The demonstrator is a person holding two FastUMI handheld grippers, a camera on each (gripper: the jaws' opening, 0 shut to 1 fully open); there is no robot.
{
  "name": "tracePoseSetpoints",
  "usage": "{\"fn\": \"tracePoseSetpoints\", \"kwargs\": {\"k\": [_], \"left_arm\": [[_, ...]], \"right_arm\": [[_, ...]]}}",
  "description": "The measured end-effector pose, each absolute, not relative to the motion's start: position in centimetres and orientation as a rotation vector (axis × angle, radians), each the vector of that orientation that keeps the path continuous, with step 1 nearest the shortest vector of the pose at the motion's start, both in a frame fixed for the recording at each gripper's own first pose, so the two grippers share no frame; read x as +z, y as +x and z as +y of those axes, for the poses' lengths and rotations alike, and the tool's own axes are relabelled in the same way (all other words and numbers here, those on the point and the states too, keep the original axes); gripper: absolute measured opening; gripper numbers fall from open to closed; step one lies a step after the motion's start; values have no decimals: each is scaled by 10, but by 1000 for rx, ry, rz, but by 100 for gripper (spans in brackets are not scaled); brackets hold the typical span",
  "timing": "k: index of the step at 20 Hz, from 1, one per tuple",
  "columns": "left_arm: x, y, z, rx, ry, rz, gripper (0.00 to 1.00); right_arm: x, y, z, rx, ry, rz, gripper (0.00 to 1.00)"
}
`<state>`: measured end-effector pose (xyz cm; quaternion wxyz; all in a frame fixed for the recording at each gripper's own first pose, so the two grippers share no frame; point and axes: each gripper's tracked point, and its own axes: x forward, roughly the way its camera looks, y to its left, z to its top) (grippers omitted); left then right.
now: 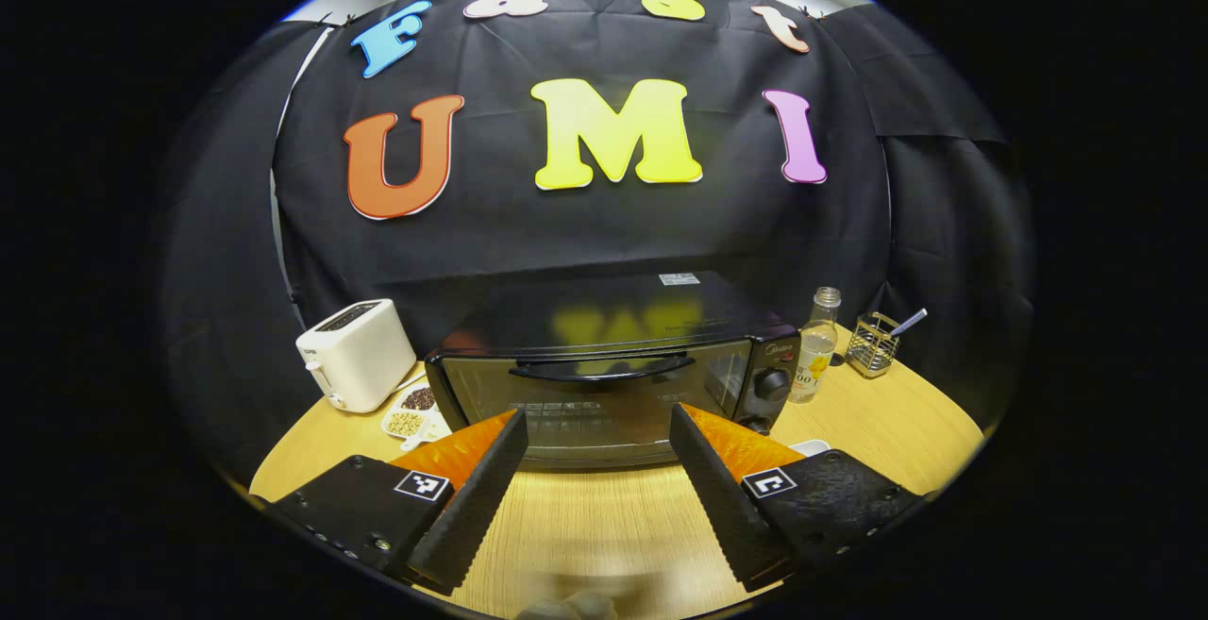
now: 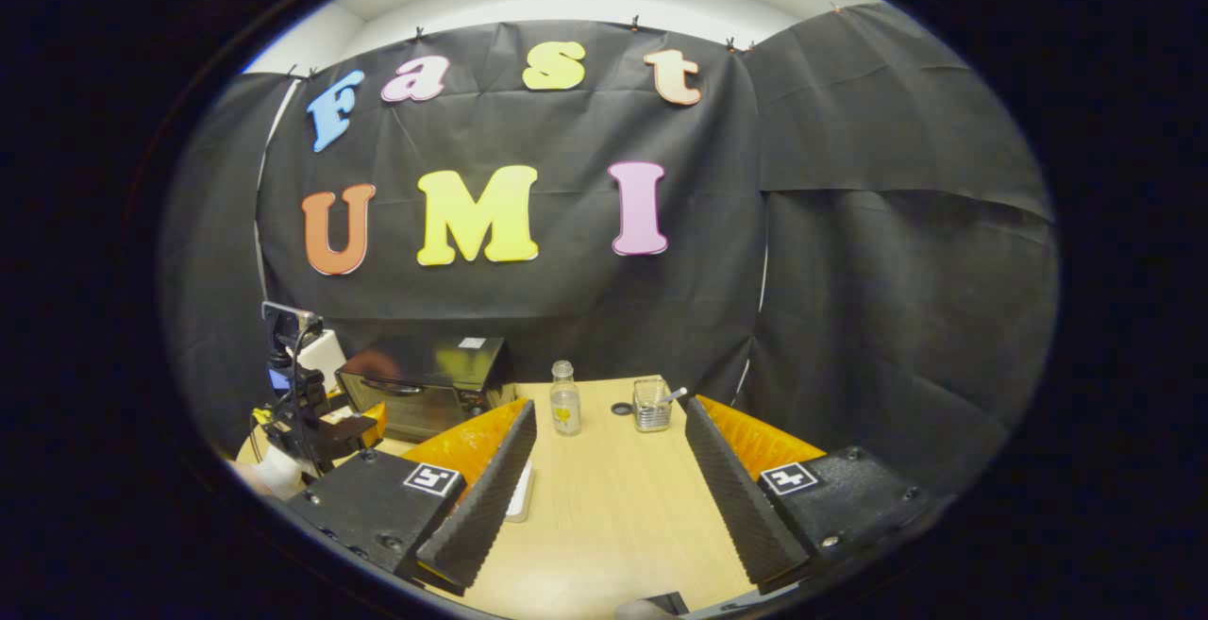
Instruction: Open the electric oven with the left hand, put the food in, and close the electric oven.
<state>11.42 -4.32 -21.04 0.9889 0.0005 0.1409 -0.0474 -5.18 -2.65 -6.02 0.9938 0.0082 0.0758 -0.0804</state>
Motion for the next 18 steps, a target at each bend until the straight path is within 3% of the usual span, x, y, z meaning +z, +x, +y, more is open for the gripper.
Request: {"fn": "tracePoseSetpoints", "kwargs": {"k": [4,6,11,13,18], "left_arm": [[-165,69,-38,-63,-5,209,97],[-137,33,-32,-37,-23,170,97],[-70,-75,-2,66,-19,91,96],[-52,-119,12,116,-17,71,96],[-30,-204,49,245,4,57,96]], "right_arm": [[-59,-73,-23,-95,5,136,96],[-59,-78,-22,-51,5,135,100],[-51,-96,-23,47,-16,100,96],[-43,-105,-15,94,-44,60,100],[-42,-121,19,207,-25,51,97]]}}
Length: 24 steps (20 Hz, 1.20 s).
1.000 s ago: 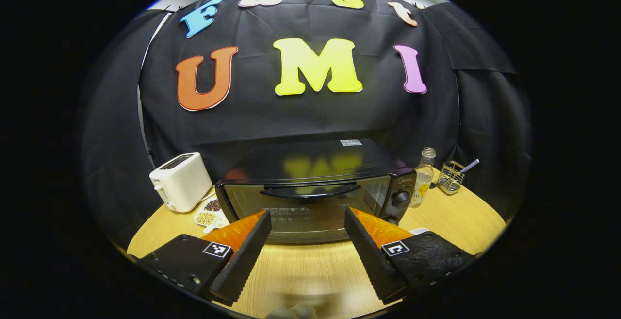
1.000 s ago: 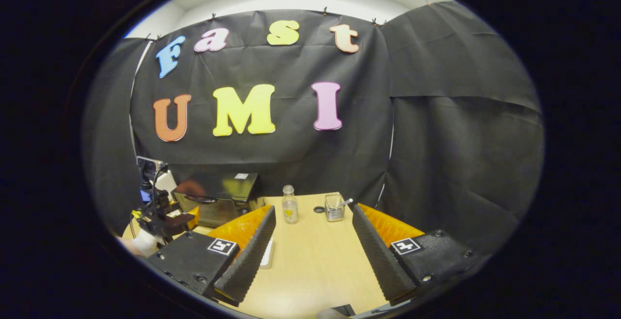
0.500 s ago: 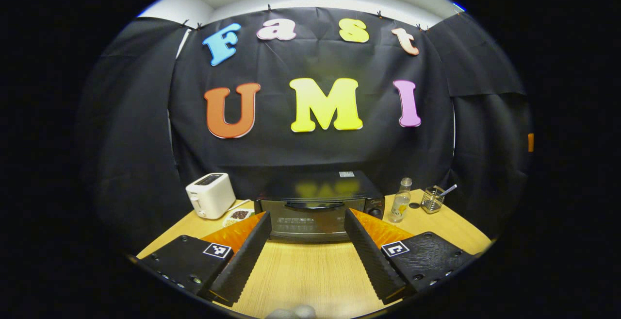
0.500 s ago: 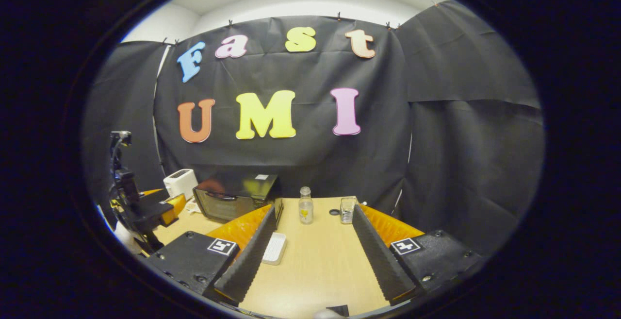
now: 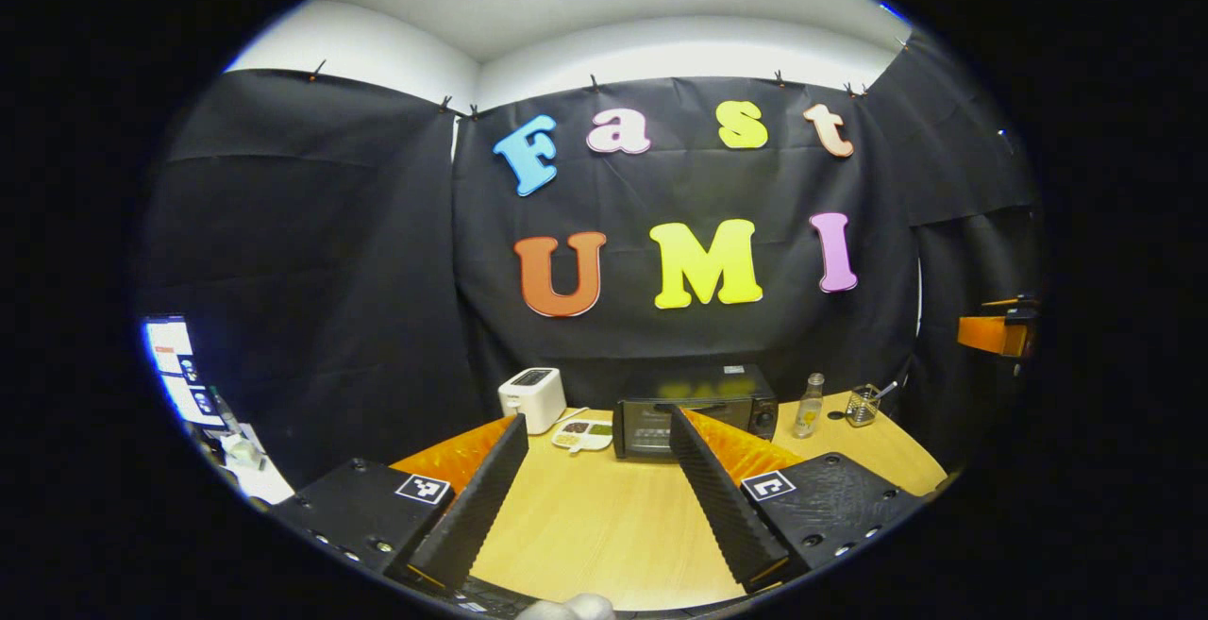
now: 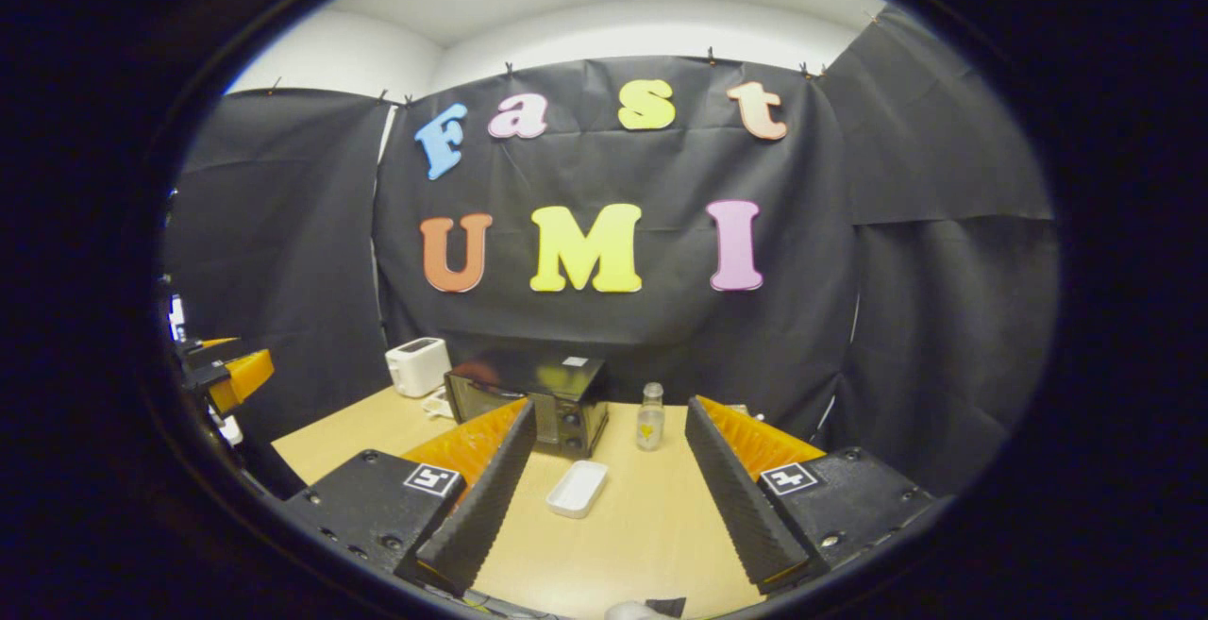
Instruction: Open the electric oven with the left hand, put the food in, and close the electric oven.
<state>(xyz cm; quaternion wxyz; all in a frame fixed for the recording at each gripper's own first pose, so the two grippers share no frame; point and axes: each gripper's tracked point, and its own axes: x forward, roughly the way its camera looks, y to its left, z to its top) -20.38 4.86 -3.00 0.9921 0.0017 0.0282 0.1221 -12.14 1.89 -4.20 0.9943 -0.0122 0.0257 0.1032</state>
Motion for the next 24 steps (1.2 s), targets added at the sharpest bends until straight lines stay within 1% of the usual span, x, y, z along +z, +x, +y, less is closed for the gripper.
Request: {"fn": "tracePoseSetpoints", "kwargs": {"k": [1,2,5,6,7,8,9,11,12,13,14,15,16,17,23,24], "left_arm": [[-28,-215,53,258,4,54,96],[-25,-222,55,266,1,51,96],[-24,-235,62,274,-12,44,96],[-22,-239,62,272,-20,40,96],[-23,-242,64,268,-27,44,96],[-24,-242,66,265,-31,45,96],[-23,-242,69,264,-28,41,96],[-21,-242,73,257,-30,38,96],[-22,-243,75,255,-33,36,96],[-22,-243,77,255,-39,34,96],[-23,-242,81,252,-47,34,96],[-22,-245,86,258,-52,32,96],[-22,-246,91,261,-56,30,96],[-21,-248,93,261,-60,25,96],[-23,-255,109,262,-55,33,96],[-22,-256,111,261,-55,31,96]], "right_arm": [[-42,-124,23,218,-29,50,97],[-41,-127,27,227,-37,46,100],[-39,-137,36,227,-48,35,100],[-38,-139,39,222,-48,34,96],[-39,-141,42,217,-47,35,96],[-37,-144,47,217,-38,37,96],[-35,-146,54,223,-31,33,100],[-32,-148,64,221,-39,34,100],[-30,-148,68,221,-38,28,96],[-28,-151,72,220,-34,27,96],[-29,-151,76,220,-26,27,100],[-26,-153,80,218,-21,27,96],[-25,-153,83,213,-18,25,96],[-24,-154,85,209,-17,21,100],[-23,-165,97,189,-29,11,100],[-22,-167,98,190,-32,8,96]]}}
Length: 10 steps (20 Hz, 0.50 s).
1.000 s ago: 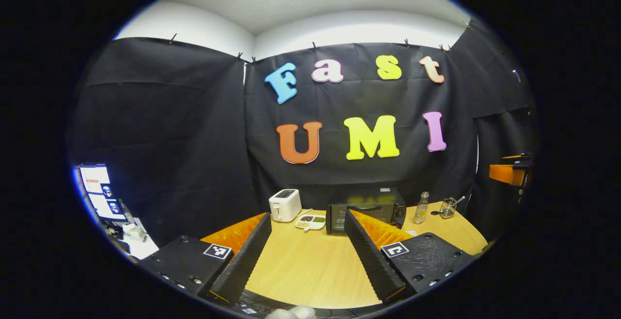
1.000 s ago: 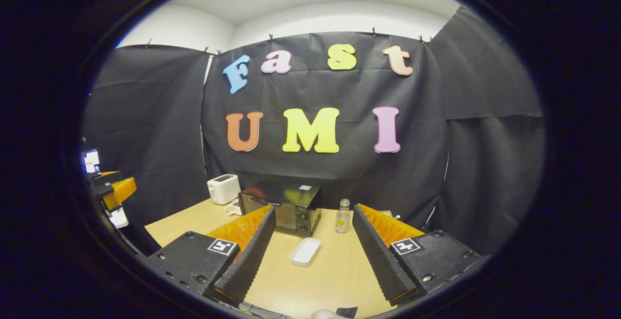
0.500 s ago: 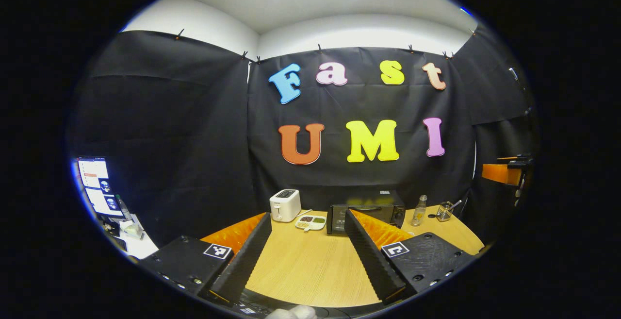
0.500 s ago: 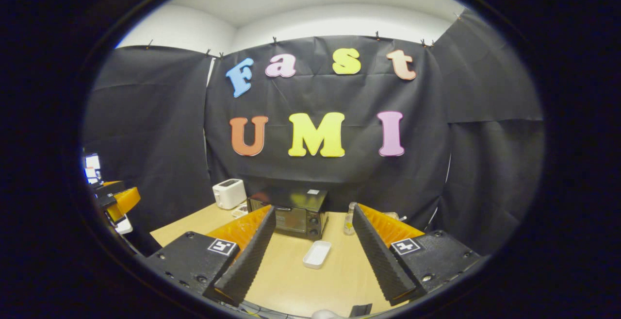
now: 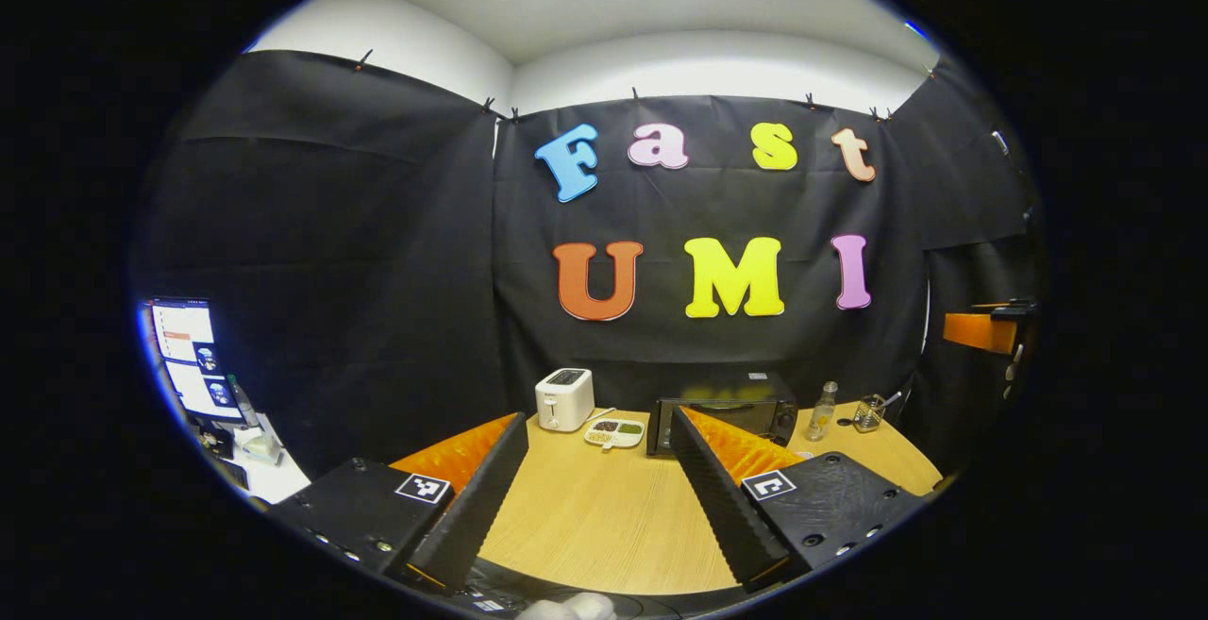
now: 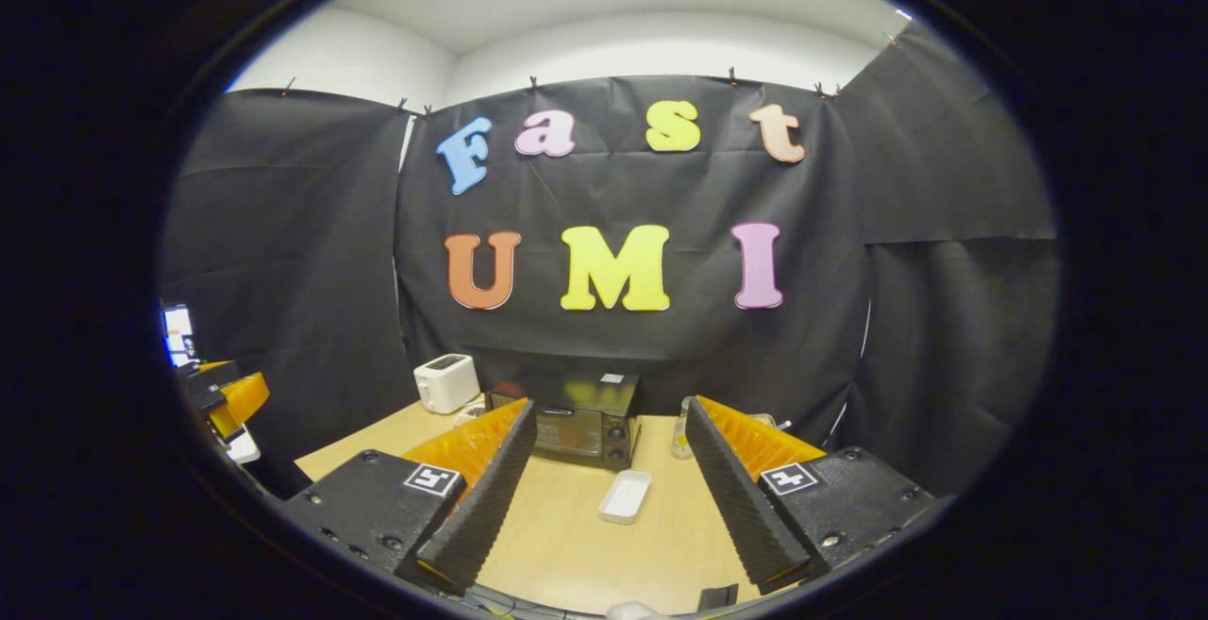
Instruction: Open the electric oven with the left hand, put the food in, and close the electric oven.
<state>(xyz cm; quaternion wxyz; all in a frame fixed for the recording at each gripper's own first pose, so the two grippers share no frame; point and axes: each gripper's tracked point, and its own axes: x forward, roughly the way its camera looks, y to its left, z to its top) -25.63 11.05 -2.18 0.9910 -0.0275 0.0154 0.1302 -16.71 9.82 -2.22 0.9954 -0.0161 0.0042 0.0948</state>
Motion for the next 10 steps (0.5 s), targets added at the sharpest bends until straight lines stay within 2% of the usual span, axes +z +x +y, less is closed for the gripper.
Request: {"fn": "tracePoseSetpoints", "kwargs": {"k": [1,3,4,6,7,9,10], "left_arm": [[-21,-255,110,260,-57,30,96],[-21,-259,112,256,-56,29,96],[-21,-259,112,254,-55,29,96],[-22,-261,111,252,-53,32,96],[-23,-261,111,251,-52,34,100],[-22,-261,110,250,-45,34,96],[-22,-262,110,249,-40,34,96]], "right_arm": [[-21,-168,100,188,-36,5,100],[-20,-171,101,182,-37,-1,100],[-21,-172,102,183,-32,0,96],[-23,-174,103,183,-28,7,100],[-24,-175,105,182,-28,5,96],[-23,-176,106,182,-28,2,100],[-24,-176,108,184,-29,3,96]]}}
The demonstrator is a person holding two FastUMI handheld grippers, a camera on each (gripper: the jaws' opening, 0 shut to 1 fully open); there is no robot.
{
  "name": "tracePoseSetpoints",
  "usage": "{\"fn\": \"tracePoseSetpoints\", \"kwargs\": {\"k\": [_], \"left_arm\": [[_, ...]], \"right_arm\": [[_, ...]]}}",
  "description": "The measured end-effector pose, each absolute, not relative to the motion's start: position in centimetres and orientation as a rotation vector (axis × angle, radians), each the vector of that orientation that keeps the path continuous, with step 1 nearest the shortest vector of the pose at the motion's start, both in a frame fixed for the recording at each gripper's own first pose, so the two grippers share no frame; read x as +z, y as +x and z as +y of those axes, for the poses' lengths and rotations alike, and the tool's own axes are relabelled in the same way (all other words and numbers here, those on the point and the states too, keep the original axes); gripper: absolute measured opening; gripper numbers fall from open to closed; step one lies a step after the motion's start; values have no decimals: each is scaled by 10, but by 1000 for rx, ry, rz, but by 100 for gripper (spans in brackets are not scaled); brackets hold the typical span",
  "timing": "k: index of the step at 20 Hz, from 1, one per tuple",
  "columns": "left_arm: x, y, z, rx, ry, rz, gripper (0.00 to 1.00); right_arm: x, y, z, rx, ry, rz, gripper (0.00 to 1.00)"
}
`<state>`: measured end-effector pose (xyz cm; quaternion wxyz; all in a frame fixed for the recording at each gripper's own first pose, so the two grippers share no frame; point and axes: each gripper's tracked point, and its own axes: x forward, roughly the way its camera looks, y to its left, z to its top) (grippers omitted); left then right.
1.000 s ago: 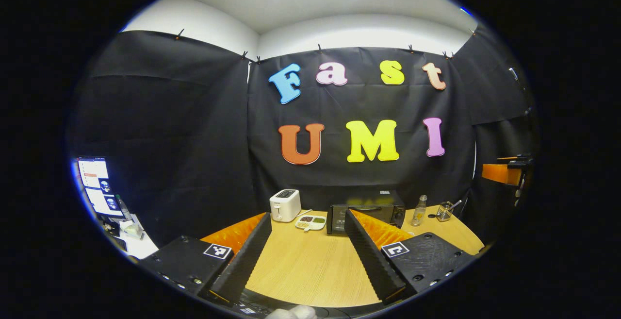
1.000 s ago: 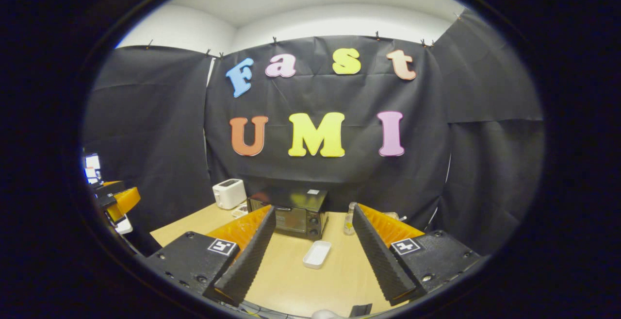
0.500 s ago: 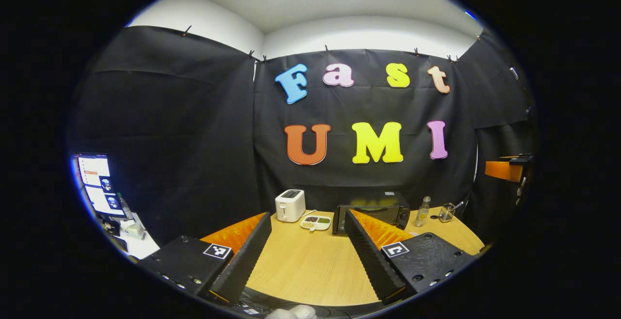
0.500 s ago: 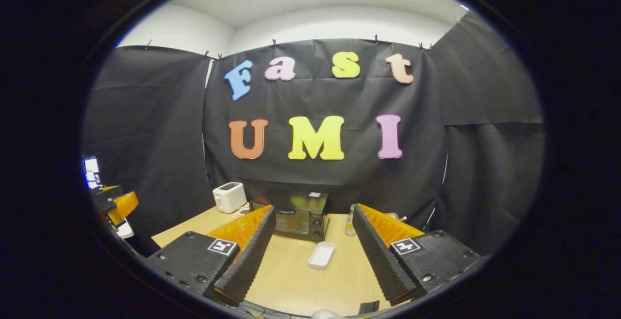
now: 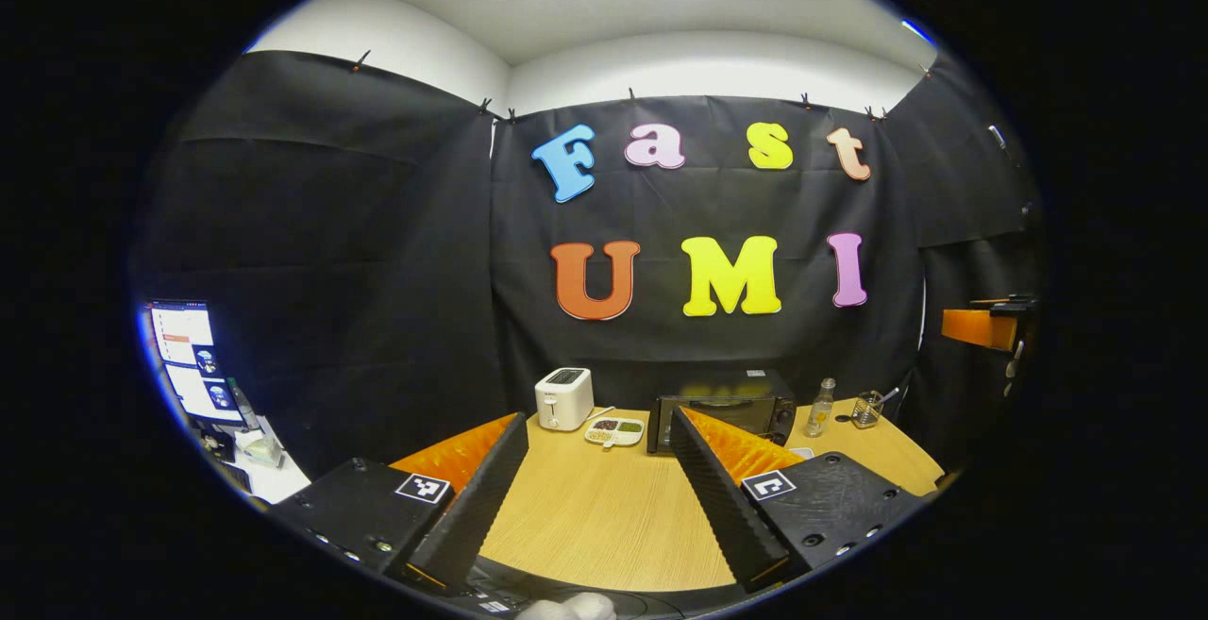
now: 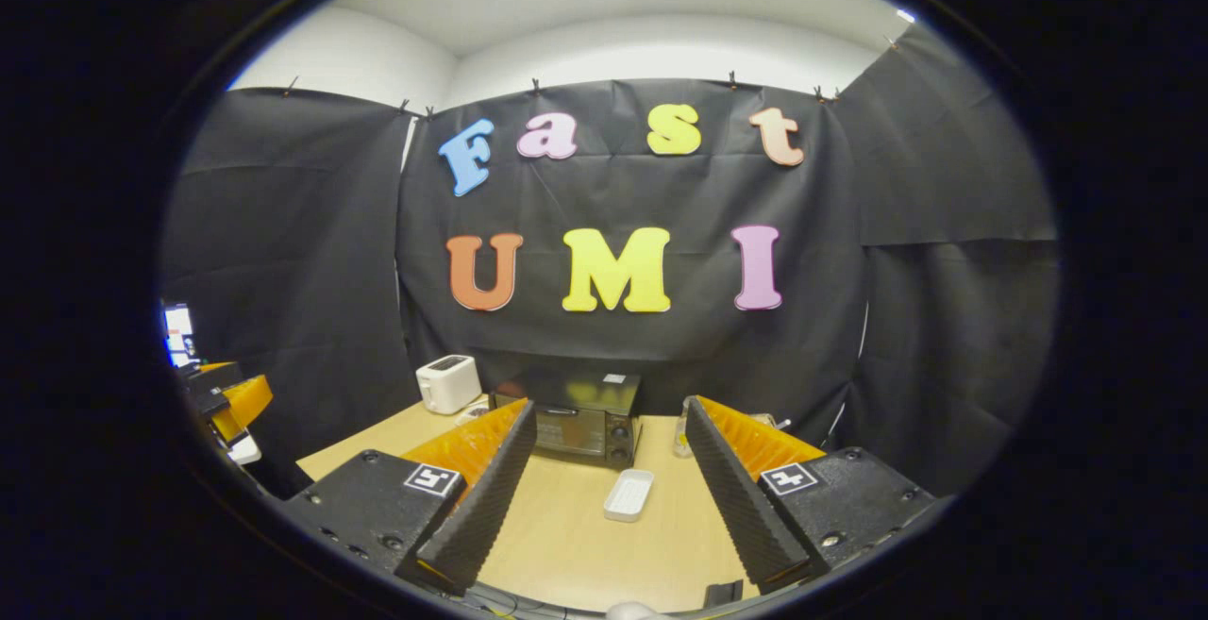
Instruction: Open the electric oven with the left hand, put the food in, and close the electric oven.
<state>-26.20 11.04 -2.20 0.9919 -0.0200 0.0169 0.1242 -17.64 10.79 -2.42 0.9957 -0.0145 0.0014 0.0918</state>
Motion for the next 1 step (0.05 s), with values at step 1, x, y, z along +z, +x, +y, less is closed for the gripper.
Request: {"fn": "tracePoseSetpoints", "kwargs": {"k": [1], "left_arm": [[-22,-262,110,251,-37,35,96]], "right_arm": [[-26,-176,108,184,-31,5,96]]}}
